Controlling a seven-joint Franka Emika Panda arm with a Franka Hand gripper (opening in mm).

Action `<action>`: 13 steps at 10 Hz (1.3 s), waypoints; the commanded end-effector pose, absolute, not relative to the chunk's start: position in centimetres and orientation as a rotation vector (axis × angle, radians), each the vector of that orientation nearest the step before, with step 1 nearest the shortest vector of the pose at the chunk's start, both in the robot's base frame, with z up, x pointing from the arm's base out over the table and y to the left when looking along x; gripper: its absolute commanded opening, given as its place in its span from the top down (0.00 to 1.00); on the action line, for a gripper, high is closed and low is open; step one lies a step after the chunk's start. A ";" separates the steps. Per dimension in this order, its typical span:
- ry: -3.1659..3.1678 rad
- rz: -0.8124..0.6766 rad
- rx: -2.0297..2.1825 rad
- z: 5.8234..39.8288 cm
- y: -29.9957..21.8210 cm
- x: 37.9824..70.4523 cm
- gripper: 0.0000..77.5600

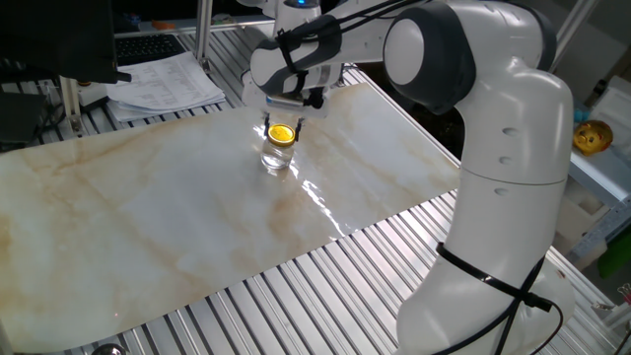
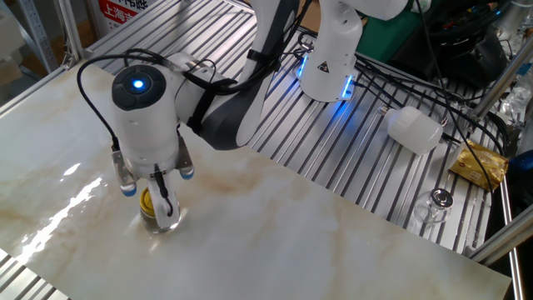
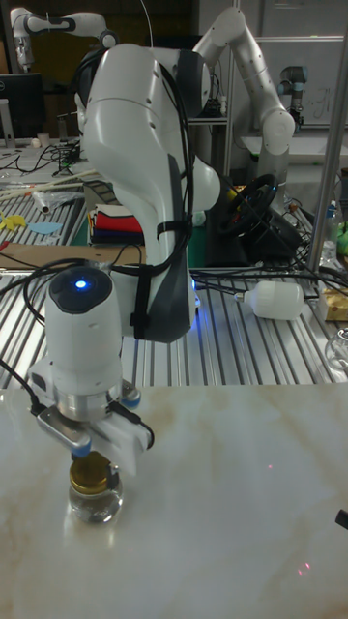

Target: Screw the lid onto the jar

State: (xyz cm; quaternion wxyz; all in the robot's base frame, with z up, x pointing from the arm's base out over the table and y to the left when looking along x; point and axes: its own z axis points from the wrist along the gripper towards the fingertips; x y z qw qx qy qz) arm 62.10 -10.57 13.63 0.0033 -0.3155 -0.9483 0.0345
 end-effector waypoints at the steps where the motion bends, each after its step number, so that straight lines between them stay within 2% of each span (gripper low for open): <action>1: -2.863 0.088 -1.302 13.8 -10.6 62.2 0.99; 7: -2.515 0.009 -1.978 13.8 -10.6 62.2 0.99; 13: -2.319 0.006 -2.187 13.7 -10.6 62.2 0.99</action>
